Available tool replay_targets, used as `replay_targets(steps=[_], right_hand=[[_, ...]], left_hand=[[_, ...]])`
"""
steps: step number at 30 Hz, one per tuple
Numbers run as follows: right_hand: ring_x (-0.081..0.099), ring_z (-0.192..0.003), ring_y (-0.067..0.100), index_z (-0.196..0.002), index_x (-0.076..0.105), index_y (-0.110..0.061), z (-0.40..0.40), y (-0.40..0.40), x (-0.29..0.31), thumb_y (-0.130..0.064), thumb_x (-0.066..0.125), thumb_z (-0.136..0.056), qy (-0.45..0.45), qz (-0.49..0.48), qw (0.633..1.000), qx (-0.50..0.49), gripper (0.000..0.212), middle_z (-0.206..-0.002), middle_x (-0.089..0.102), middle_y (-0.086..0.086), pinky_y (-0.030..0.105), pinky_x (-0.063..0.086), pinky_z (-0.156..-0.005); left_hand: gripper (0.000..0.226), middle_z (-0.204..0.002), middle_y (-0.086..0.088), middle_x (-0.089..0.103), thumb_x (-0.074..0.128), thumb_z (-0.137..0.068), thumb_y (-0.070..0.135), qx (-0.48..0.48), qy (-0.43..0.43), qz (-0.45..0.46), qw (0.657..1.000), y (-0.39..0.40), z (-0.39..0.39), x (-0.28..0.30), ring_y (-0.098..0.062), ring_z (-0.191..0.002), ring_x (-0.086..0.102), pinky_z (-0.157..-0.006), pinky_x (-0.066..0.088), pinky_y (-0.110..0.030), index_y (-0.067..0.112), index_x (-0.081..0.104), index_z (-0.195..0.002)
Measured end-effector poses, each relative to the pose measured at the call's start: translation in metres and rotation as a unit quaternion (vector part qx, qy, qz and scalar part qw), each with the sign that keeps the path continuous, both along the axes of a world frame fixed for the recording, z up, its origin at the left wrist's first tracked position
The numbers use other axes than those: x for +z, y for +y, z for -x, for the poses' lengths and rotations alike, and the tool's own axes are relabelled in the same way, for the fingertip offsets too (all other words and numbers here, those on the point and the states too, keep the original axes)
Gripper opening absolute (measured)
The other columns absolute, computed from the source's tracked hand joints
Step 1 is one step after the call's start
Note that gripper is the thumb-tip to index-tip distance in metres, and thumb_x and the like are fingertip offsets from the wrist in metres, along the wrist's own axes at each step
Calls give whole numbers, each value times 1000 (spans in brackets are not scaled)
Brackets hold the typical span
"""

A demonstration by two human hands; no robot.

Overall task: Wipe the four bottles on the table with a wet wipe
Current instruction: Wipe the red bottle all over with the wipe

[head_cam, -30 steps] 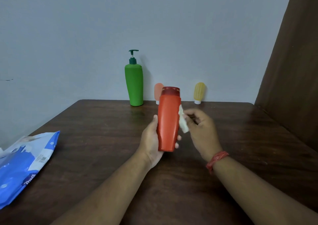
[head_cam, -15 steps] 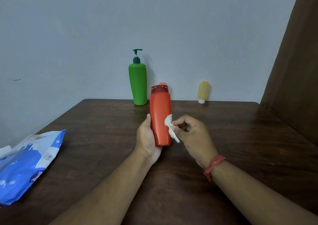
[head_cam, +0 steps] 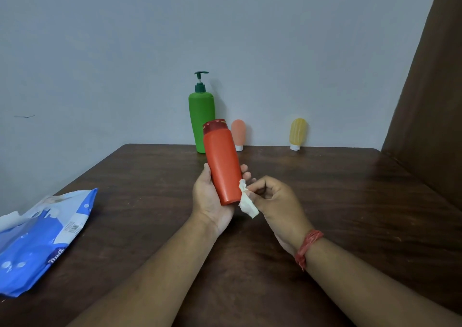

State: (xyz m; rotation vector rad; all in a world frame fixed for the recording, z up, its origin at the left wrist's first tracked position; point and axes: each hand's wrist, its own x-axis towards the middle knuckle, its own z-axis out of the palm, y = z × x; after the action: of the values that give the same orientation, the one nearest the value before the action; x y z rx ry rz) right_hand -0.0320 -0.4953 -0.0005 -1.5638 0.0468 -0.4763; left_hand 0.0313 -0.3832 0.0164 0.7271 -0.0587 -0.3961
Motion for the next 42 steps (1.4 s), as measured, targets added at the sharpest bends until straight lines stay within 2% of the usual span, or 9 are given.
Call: replay_targets(steps=[5,10,17,22,26,31,36,39,42], right_hand=[[68,-97,15,-86,70,-6,-2,-4,3,-1,66,-91,-13,-93,996,-10,8,-99,74,8,27,56,-77],[68,-85,16,-85,70,-12,-2,-9,4,-6,64,-93,-20,-81,996,-29,11,-93,74,10,41,56,-83],[70,-93,21,-90,72,-14,1,-1,3,-12,66,-93,-5,25,998,52,6,-95,73,7,37,57,-86],[70,-90,19,-92,72,-12,5,2,5,-8,64,-94,-13,35,999,18,10,-90,74,5,32,59,-81],[70,-90,16,-92,72,-15,4,2,4,-9,64,-94,-14,67,998,6,11,-91,73,2,35,59,-82],[68,-92,12,-92,72,-21,-1,2,0,-8,67,-91,-41,131,990,-25,13,-94,71,-4,37,58,-83],[60,-100,3,-105,72,-16,1,5,-1,-6,65,-89,-160,381,909,-56,20,-106,63,-11,18,50,-86],[59,-101,14,-111,71,-14,1,-2,2,-8,63,-88,-194,539,817,-63,25,-109,63,-2,30,54,-83],[59,-101,17,-111,71,-12,2,-9,7,-6,66,-88,-180,564,800,-99,24,-109,64,1,34,58,-81]], left_hand=[[54,-100,-20,75,27,-108,49,-20,-39,-56,997,-4,4,-1,-29,-90,74,-88,56,-44,10,62,-121],[56,-120,-23,71,30,-107,49,-45,-24,-63,997,-8,7,-5,-30,-105,69,-102,49,-45,7,60,-130],[42,-78,-10,68,41,-106,41,49,15,-81,995,-1,1,2,-20,-72,66,-71,54,-35,6,64,-114],[61,-105,-9,70,37,-98,67,113,6,-161,980,-11,-2,-4,-23,-94,71,-85,58,-42,17,56,-128],[81,-124,-11,58,64,-66,83,146,-54,-278,948,-12,-3,-3,-24,-100,70,-82,61,-42,19,56,-115],[53,-87,-4,69,78,-82,46,88,-35,-237,967,-9,-6,-5,-15,-72,68,-65,55,-31,10,63,-118],[49,-77,-7,66,68,-90,50,61,-21,-152,986,-8,-7,-3,-23,-73,66,-70,54,-36,4,69,-106],[59,-83,-12,67,53,-95,59,-21,10,-81,996,-5,-3,-2,-25,-73,68,-69,55,-36,3,70,-103],[59,-97,-17,71,47,-99,55,-10,4,-40,999,-6,-5,-4,-28,-84,70,-81,56,-40,3,69,-115]])
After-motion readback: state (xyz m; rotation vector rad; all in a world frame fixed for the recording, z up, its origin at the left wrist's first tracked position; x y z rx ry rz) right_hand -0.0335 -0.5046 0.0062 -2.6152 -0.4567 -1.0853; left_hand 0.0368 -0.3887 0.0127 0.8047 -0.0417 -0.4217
